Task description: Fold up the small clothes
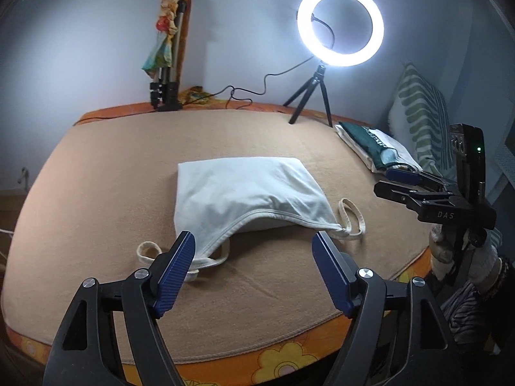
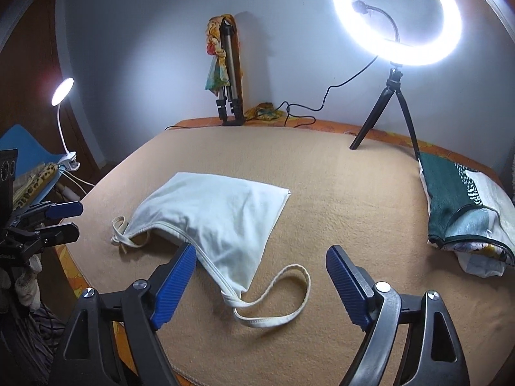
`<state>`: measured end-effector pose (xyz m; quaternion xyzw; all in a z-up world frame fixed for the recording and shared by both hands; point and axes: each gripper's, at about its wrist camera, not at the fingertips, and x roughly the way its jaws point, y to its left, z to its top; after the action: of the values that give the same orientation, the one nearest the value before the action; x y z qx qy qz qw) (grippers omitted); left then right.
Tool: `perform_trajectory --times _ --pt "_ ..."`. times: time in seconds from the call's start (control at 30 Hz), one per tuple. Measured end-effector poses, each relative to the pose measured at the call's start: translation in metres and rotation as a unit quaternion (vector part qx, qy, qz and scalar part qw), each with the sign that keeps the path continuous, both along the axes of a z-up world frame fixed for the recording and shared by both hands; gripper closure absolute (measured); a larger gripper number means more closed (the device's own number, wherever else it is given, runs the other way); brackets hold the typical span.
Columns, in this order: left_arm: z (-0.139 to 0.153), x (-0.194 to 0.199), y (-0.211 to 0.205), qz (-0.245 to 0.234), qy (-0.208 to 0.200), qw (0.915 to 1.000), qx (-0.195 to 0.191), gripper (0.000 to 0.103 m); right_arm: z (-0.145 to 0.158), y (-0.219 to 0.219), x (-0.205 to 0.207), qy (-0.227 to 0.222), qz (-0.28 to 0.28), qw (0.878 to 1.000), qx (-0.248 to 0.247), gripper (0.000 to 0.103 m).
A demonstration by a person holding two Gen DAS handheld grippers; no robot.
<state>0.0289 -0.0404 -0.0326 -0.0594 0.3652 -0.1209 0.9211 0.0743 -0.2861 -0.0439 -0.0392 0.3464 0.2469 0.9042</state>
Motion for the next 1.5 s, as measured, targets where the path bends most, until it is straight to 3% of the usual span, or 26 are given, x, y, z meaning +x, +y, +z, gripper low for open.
perform_trajectory --times 0.17,0.37,0.5,0.57,0.7,0.83,0.97,1.5 --pt "0.004 -0.002 -0.005 0.028 -0.003 0.9984 0.049 0.026 0.001 0.001 -0.001 -0.022 -0.011 1.0 -0.008 0.0" --pt "0.013 -0.007 -0.006 0.047 -0.019 0.9964 0.068 0.016 -0.002 0.0 0.001 -0.02 -0.019 1.0 -0.013 0.0" --pt "0.014 -0.003 -0.006 0.057 -0.011 0.9955 0.075 0.003 -0.002 -0.002 0.002 -0.022 -0.024 0.999 -0.009 0.0" --pt "0.013 -0.001 -0.005 0.057 -0.003 0.9961 0.067 0.001 -0.002 -0.002 0.002 -0.024 -0.026 0.999 -0.009 0.0" --pt "0.009 0.0 -0.003 0.06 0.012 0.9966 0.055 0.001 -0.002 -0.003 0.004 -0.023 -0.031 0.999 -0.008 0.0" --pt "0.008 -0.007 -0.005 0.068 -0.007 0.9944 0.081 0.001 -0.004 -0.004 0.007 -0.02 -0.032 0.999 -0.006 0.0" --pt "0.01 -0.012 -0.006 0.058 -0.028 0.9947 0.08 0.001 -0.005 -0.004 0.007 -0.019 -0.032 0.999 -0.008 0.0" --pt "0.008 -0.009 -0.003 0.06 -0.024 0.9949 0.077 0.001 -0.008 -0.006 0.009 -0.012 -0.038 0.999 -0.005 0.0"
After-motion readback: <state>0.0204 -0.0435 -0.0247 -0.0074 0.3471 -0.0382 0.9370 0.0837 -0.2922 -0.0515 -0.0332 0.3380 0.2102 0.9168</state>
